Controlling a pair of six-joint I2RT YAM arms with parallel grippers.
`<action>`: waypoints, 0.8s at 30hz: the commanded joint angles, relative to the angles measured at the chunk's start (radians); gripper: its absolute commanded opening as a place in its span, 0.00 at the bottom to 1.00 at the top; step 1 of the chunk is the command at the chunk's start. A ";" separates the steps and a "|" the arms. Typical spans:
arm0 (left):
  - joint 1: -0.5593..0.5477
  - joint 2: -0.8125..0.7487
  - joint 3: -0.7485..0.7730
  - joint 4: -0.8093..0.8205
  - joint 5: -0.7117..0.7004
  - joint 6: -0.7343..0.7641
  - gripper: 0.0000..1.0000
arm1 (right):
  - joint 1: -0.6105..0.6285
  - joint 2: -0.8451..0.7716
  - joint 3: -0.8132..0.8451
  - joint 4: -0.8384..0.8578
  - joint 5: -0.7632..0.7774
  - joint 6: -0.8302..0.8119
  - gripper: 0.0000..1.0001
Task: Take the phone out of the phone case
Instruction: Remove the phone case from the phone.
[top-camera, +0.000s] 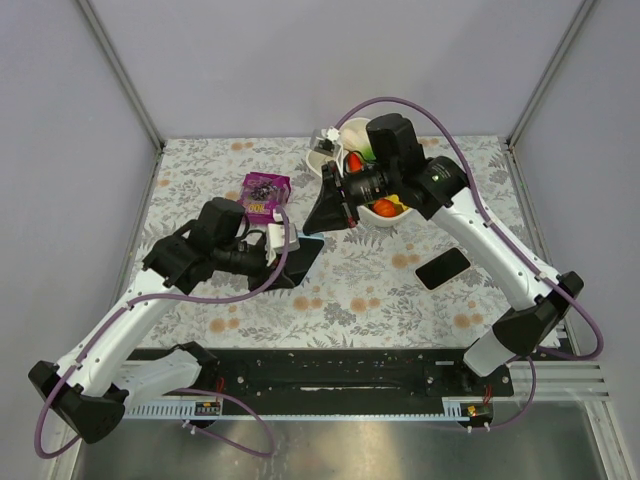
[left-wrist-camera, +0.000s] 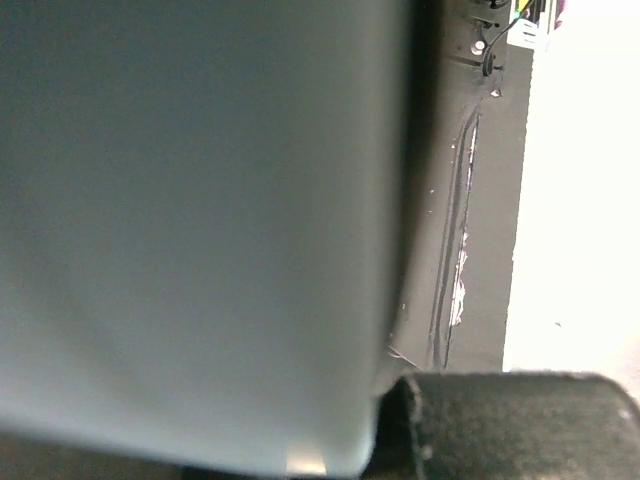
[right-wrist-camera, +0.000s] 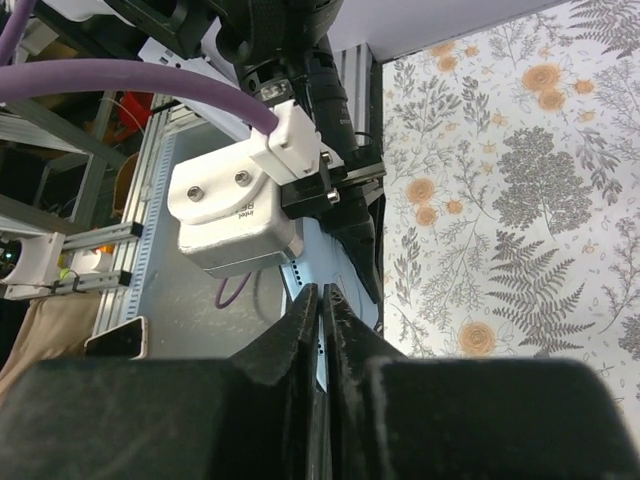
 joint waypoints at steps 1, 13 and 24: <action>-0.023 -0.036 0.046 0.241 0.062 0.045 0.00 | 0.030 -0.009 -0.033 -0.013 0.148 -0.053 0.23; -0.012 -0.036 0.032 0.250 0.033 0.043 0.00 | 0.022 -0.118 0.090 -0.243 0.242 -0.274 0.60; 0.011 -0.046 0.049 0.264 0.084 0.007 0.00 | 0.022 -0.166 -0.001 -0.253 0.233 -0.327 0.94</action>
